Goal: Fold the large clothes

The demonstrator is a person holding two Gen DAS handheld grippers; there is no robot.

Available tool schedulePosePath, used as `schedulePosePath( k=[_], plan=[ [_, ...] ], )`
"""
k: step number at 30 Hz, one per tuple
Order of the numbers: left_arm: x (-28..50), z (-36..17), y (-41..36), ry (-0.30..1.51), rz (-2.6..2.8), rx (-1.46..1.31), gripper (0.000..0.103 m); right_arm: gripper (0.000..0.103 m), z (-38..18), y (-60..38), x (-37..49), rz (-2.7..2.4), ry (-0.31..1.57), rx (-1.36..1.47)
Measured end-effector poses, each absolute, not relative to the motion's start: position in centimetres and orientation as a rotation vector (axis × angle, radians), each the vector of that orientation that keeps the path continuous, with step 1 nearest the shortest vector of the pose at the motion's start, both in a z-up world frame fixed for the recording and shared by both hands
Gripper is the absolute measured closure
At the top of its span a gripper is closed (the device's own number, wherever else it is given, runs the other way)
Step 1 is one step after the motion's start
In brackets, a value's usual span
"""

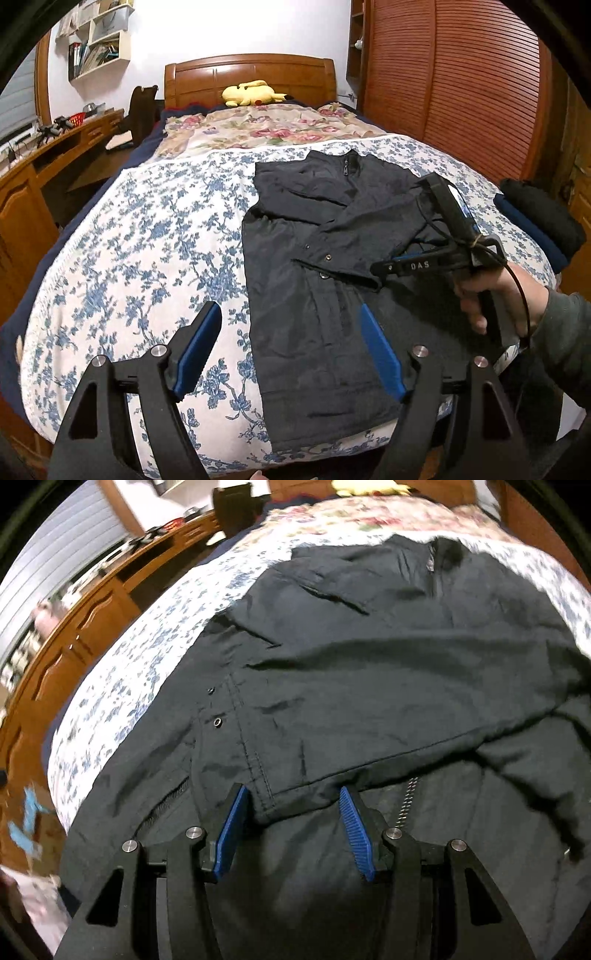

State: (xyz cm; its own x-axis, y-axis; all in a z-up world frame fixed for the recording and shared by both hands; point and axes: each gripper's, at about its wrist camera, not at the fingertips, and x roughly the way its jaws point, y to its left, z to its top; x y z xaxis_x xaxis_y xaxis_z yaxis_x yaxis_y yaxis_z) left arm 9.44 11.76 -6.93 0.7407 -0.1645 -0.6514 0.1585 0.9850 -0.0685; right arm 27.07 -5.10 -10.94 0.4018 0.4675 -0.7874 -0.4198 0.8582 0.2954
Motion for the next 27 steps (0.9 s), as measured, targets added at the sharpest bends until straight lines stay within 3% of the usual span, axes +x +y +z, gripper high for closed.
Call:
schedulePosePath(
  k=[1,3,7,10,15,27],
  plan=[
    [9.3,-7.1,11.9,0.718,-0.183,-0.014,0.026,0.060,-11.0,-5.0,27.1,0.564,1.005,0.053],
    [9.3,-7.6,12.1,0.720,-0.191,-0.016,0.026,0.087,-11.0,-5.1,26.2,0.559,0.995,0.020],
    [9.1,-8.7,12.1,0.726,-0.189,-0.004,0.026,0.089,-10.2,-5.8,25.1,0.551,0.994,0.003],
    [9.1,-9.2,12.3,0.740,-0.182,-0.020,0.026,0.083,-8.9,-5.5,23.5,0.616,0.972,-0.030],
    [8.9,-9.8,12.2,0.761,-0.132,-0.030,0.026,0.054,-8.4,-7.8,20.7,0.677,0.932,-0.106],
    [10.7,-11.9,10.7,0.817,-0.035,-0.077,0.026,0.049,-9.3,-21.3,20.3,0.469,0.792,-0.163]
  ],
)
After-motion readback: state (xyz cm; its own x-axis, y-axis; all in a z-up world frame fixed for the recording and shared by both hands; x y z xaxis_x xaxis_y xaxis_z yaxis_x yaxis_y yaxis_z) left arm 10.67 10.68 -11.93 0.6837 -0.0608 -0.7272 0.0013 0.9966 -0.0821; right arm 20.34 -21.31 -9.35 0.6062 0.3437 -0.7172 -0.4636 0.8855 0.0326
